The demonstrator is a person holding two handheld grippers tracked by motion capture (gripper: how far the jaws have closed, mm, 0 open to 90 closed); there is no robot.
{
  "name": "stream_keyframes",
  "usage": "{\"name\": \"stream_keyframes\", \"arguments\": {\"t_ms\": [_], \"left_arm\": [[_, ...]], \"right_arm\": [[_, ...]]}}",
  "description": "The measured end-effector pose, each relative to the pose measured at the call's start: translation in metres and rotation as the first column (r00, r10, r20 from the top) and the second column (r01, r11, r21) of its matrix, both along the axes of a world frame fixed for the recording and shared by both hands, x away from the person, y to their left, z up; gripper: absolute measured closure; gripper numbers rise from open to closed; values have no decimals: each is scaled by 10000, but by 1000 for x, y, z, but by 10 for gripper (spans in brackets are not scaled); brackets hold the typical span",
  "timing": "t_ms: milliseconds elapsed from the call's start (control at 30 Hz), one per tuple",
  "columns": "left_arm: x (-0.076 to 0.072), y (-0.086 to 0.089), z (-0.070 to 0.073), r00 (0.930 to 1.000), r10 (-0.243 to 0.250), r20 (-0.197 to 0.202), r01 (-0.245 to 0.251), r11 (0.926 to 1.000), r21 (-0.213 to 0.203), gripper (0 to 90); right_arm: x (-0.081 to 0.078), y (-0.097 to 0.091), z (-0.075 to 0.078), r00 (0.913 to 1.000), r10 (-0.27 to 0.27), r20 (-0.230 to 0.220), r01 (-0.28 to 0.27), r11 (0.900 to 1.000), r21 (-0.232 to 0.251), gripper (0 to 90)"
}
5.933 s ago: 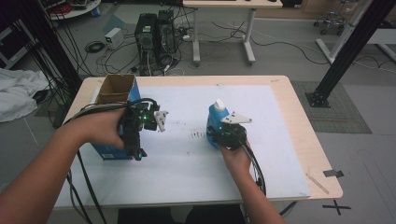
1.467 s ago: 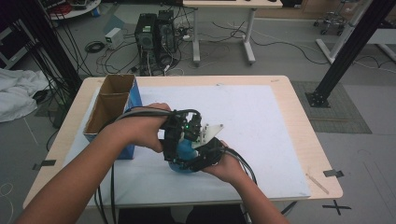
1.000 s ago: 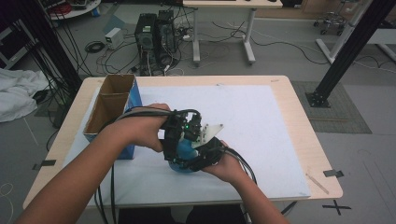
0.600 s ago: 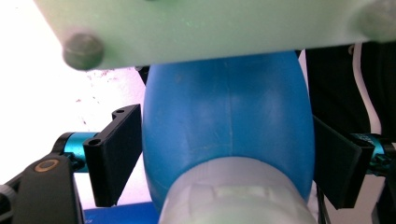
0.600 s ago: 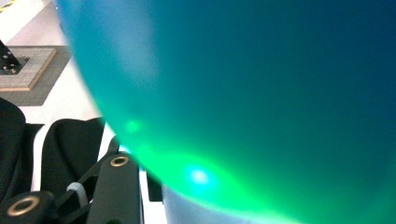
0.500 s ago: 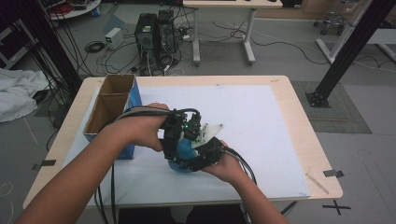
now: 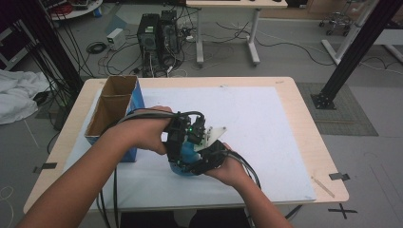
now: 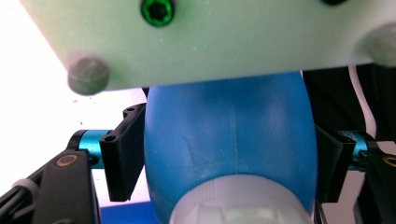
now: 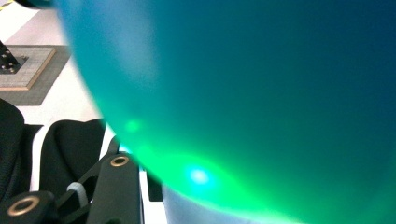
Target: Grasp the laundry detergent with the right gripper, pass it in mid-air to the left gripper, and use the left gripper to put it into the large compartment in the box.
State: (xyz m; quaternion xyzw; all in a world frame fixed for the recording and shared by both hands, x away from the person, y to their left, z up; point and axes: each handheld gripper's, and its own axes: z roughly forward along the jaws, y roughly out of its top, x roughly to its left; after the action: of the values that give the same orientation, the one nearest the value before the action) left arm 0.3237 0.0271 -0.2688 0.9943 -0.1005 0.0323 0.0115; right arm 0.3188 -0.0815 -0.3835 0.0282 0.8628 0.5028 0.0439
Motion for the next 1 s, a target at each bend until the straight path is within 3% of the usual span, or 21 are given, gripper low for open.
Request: {"name": "stream_keyframes", "arguments": {"t_ms": [733, 1000], "left_arm": [[-1, 0, -1, 10000, 32, -45, -31, 9999, 118, 335], [-2, -1, -1, 9998, -94, 177, 90, 9997, 214, 382]], "right_arm": [[0, 2, -1, 10000, 22, -55, -22, 10000, -52, 466], [0, 2, -1, 10000, 7, -98, -8, 10000, -58, 467]]}}
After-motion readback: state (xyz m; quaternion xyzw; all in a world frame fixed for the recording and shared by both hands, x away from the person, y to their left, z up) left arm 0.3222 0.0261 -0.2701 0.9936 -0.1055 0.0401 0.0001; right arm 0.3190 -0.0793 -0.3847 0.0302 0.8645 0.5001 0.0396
